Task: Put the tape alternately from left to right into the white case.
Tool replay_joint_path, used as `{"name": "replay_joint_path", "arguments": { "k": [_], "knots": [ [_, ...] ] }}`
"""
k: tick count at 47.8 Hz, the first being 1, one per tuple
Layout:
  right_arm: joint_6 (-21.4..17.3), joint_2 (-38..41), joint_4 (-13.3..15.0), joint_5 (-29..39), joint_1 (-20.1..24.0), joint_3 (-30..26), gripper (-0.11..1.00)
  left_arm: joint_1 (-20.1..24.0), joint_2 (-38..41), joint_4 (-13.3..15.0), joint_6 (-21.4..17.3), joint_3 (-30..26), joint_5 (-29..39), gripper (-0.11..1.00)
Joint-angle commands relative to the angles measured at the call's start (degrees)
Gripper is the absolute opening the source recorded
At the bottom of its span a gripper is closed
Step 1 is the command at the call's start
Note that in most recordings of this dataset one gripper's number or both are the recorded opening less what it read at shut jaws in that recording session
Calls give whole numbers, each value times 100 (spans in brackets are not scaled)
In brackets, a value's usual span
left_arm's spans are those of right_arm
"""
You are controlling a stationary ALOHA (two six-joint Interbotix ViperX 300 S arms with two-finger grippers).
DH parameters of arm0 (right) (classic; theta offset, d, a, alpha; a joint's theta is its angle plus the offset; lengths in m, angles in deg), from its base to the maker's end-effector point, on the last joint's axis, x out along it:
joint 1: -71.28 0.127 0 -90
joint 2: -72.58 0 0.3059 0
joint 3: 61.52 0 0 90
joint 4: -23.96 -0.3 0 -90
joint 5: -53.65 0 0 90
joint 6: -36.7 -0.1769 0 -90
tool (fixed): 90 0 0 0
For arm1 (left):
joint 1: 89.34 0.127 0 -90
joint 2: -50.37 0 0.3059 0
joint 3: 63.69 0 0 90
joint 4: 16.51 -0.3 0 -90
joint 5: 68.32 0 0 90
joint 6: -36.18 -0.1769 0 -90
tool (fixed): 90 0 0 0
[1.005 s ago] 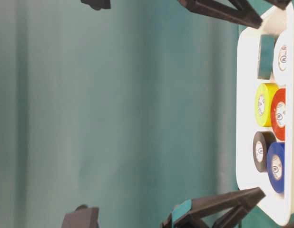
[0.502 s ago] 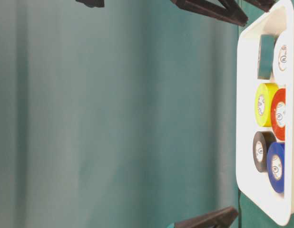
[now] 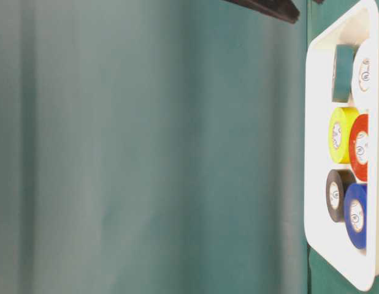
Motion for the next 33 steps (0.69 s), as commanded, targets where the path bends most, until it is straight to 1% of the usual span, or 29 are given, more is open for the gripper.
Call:
{"name": "replay_joint_path", "arguments": {
  "k": [1,7,12,22,33],
  "knots": [
    [-18,-185,-26,-35,-9,-9,82,35,-176,0,9,9,-79,52],
    [-44,-290,-97,-35,-9,44,82,79,-378,9,9,149,-114,52],
    [-132,-369,-97,-35,-9,105,82,114,-571,9,44,272,-141,52],
    [-352,-624,-97,-18,-9,299,82,193,-993,9,237,519,-149,52],
    [-360,-1002,-88,-18,-9,466,82,202,-1582,9,466,853,-149,52]
  ]
}}
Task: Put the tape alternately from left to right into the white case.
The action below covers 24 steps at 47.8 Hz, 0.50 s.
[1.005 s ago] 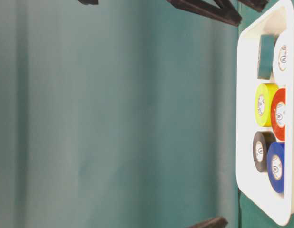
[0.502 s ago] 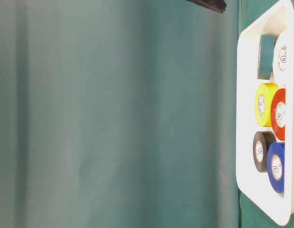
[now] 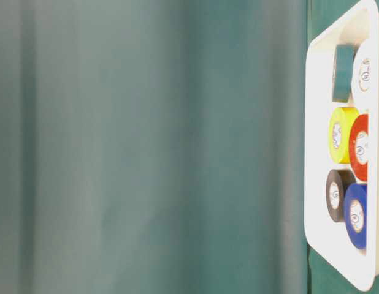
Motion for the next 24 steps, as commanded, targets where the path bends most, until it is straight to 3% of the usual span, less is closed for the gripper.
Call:
{"name": "replay_joint_path", "arguments": {
  "k": [1,24],
  "knots": [
    [-18,-167,0,-18,-9,-9,82,26,-229,9,53,62,-44,52],
    [-18,-703,9,-26,-9,237,82,35,-1591,9,114,633,-53,52]
  ]
}}
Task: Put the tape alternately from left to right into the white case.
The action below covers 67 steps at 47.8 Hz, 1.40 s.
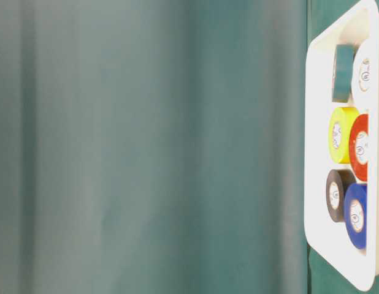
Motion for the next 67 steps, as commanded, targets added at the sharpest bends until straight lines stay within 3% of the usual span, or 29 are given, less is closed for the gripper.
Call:
{"name": "replay_joint_path", "arguments": {
  "k": [1,47,67],
  "knots": [
    [-9,-114,0,-9,-18,-9,82,18,-185,9,9,26,-44,52],
    [-18,-2188,0,-26,-316,1125,82,229,-457,9,18,229,0,52],
    [-18,-2338,0,-44,-316,1292,82,229,-466,9,18,290,-9,52]
  ]
}}
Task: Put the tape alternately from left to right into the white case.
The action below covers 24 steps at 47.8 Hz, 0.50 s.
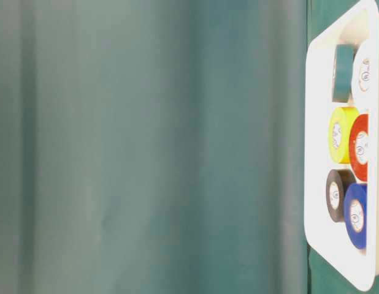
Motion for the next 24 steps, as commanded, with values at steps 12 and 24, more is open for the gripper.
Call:
{"name": "replay_joint_path", "arguments": {
  "k": [12,24],
  "knots": [
    [-9,26,9,-44,-18,-35,82,26,-158,0,0,44,-18,52],
    [-9,9,9,-97,-9,9,82,26,-457,0,0,237,-18,52]
  ]
}}
